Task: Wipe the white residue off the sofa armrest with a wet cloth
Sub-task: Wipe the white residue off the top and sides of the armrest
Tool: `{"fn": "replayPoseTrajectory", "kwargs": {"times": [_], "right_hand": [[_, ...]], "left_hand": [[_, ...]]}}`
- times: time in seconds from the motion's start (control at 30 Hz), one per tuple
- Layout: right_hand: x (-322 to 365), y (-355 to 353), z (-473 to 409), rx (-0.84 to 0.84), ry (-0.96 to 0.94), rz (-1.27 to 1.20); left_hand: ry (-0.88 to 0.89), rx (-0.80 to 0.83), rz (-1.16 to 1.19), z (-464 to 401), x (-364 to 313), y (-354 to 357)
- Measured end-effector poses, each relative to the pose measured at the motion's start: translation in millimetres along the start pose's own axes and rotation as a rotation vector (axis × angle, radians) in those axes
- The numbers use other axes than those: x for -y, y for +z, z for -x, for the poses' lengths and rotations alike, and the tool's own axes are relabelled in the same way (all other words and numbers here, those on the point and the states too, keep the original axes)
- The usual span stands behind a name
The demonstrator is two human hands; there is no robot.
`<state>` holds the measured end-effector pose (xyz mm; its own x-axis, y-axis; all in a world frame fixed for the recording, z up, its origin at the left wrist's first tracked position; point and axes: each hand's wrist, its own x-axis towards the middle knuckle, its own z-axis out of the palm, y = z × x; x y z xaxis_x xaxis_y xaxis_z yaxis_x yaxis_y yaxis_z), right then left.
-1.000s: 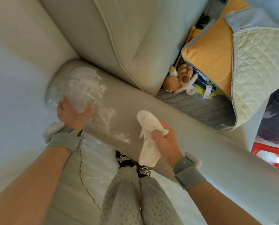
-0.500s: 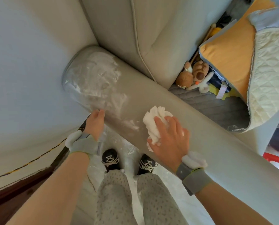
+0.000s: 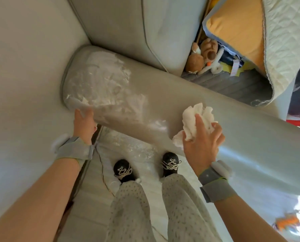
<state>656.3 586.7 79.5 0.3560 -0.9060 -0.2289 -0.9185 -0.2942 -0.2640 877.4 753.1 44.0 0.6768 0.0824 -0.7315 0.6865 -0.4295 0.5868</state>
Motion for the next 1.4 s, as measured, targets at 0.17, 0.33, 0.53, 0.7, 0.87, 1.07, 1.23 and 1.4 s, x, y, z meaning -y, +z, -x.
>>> {"fn": "replayPoseTrajectory", "kwargs": {"times": [0.17, 0.33, 0.53, 0.7, 0.87, 1.07, 1.23, 1.4], "right_hand": [[59, 45, 39, -0.064, 0.032, -0.194], [126, 78, 54, -0.019, -0.009, -0.249], [64, 37, 53, 0.124, -0.305, -0.274], [28, 13, 37, -0.116, -0.068, -0.253], [37, -3, -19, -0.046, 0.209, -0.163], [115, 24, -4, 0.044, -0.066, 0.013], [127, 31, 2, 0.089, -0.198, -0.076], [91, 9, 8, -0.076, -0.137, -0.222]], "left_hand": [[0.01, 0.126, 0.017, -6, 0, -20], [-0.069, 0.158, 0.077, -17, -6, -28], [-0.062, 0.221, 0.099, -15, -5, -33], [-0.069, 0.197, 0.11, -13, -6, -31], [-0.049, 0.202, 0.092, -16, -4, -33], [-0.048, 0.178, 0.109, -11, -8, -23], [-0.072, 0.177, 0.107, -20, -7, -27], [-0.121, 0.173, 0.035, -29, -11, -36]]}}
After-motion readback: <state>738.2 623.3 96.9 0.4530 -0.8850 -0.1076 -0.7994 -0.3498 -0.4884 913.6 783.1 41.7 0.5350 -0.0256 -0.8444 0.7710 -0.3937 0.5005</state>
